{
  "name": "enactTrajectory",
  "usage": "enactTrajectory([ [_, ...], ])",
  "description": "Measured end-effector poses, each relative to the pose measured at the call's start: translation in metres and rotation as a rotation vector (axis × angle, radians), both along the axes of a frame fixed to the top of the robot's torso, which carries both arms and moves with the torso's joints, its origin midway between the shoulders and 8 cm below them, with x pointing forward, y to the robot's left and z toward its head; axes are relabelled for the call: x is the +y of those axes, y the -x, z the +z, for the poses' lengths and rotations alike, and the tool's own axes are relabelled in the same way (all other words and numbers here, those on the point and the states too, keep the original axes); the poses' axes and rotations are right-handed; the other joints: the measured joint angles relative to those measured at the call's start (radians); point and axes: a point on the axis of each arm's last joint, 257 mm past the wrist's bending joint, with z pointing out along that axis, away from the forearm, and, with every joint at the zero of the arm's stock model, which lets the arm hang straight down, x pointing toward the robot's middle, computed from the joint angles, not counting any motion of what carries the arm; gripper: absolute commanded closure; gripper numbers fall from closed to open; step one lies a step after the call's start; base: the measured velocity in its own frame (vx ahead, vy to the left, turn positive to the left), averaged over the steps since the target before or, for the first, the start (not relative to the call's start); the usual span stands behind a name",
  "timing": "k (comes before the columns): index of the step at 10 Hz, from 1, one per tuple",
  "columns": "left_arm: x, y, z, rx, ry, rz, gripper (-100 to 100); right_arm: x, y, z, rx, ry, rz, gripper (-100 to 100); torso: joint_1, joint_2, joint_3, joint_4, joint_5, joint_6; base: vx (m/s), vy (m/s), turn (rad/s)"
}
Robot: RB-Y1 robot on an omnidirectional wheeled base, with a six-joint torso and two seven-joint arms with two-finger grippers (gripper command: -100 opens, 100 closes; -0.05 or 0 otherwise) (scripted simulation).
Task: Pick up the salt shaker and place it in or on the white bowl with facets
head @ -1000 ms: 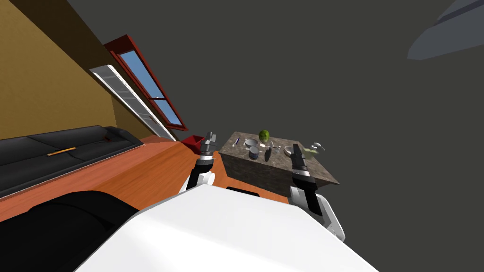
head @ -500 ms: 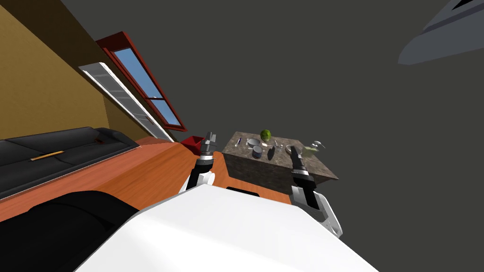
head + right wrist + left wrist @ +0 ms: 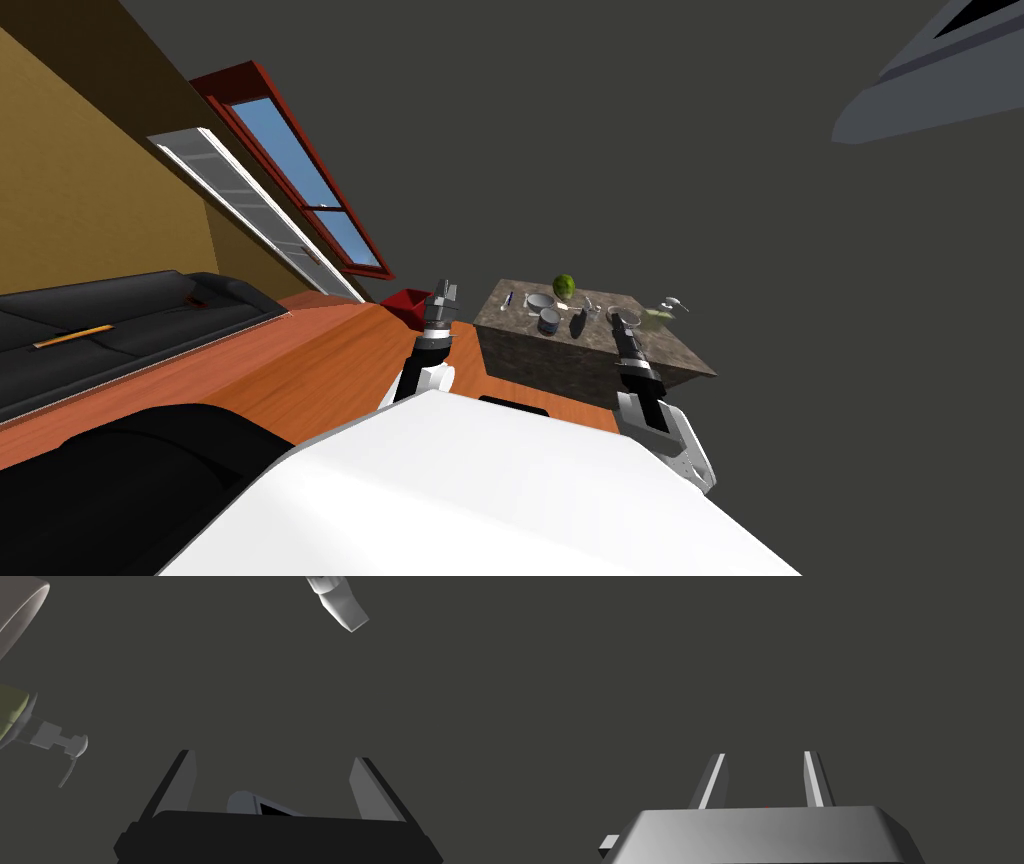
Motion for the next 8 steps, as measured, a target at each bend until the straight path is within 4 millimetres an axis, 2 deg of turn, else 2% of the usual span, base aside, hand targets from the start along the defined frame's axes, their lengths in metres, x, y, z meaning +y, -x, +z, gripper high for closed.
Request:
enactTrajectory([
  [4, 0.000, 0.000, 0.000, 0.000, 0.000, 0.000, 0, -0.024, -0.014, -0.035, 0.089, 0.109, -0.080, -100, 0.000, -0.001, -0.001, 0.000, 0.000, 0.000, 0.011, 0.047, -0.021],
  [8, 0.000, 0.000, 0.000, 0.000, 0.000, 0.000, 0, -0.042, -0.029, -0.061, 0.171, 0.205, -0.142, -100, -0.002, -0.002, -0.001, 0.000, 0.000, 0.000, 0.030, 0.029, -0.011],
])
